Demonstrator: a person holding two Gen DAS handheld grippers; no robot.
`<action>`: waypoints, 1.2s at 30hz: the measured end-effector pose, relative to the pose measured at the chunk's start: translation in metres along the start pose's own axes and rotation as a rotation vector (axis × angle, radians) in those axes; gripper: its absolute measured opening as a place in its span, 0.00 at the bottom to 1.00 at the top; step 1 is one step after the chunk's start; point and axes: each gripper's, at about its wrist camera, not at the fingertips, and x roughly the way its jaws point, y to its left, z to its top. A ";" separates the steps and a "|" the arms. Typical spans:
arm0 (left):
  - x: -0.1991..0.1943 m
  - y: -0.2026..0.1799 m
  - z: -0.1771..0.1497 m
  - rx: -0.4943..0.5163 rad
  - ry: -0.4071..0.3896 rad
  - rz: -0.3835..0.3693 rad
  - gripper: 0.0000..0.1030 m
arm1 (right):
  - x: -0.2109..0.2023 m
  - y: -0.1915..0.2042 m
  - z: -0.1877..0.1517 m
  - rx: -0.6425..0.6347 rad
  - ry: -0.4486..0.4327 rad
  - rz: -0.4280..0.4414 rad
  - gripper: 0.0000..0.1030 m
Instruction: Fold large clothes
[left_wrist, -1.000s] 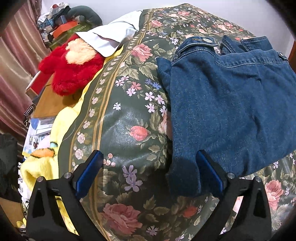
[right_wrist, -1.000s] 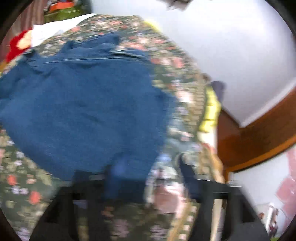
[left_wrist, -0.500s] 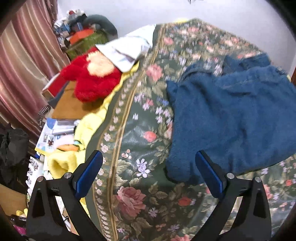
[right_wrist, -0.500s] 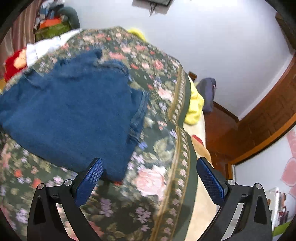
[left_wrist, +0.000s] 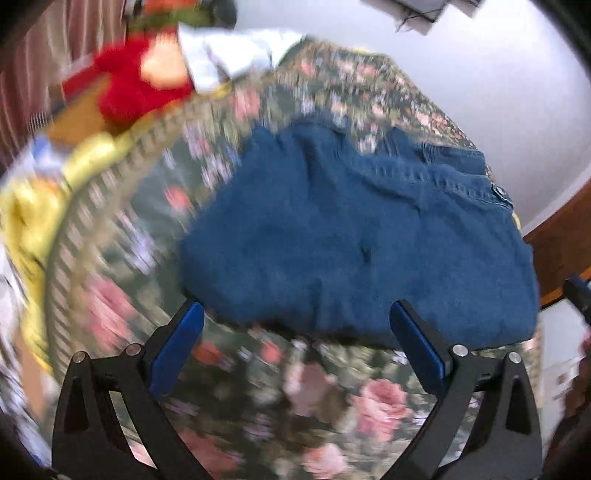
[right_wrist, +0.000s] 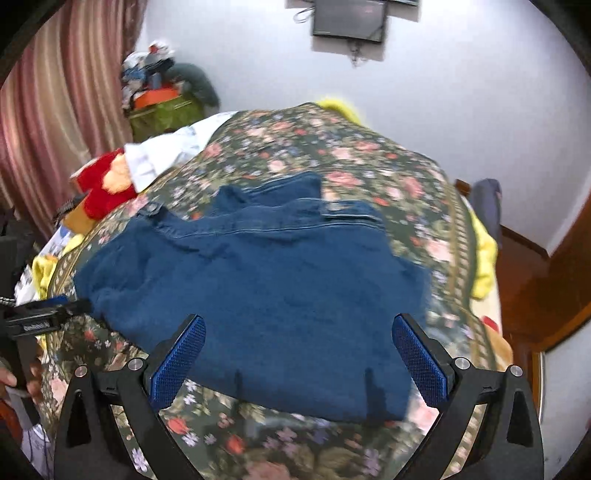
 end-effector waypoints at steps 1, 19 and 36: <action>0.010 0.004 -0.003 -0.055 0.035 -0.035 0.99 | 0.008 0.004 0.000 -0.023 0.011 0.002 0.98; 0.092 0.013 0.006 -0.372 0.146 -0.313 0.91 | 0.103 0.017 -0.024 -0.135 0.209 0.032 1.00; 0.051 -0.071 0.043 -0.056 -0.113 0.048 0.31 | 0.081 0.012 -0.016 -0.043 0.226 0.090 1.00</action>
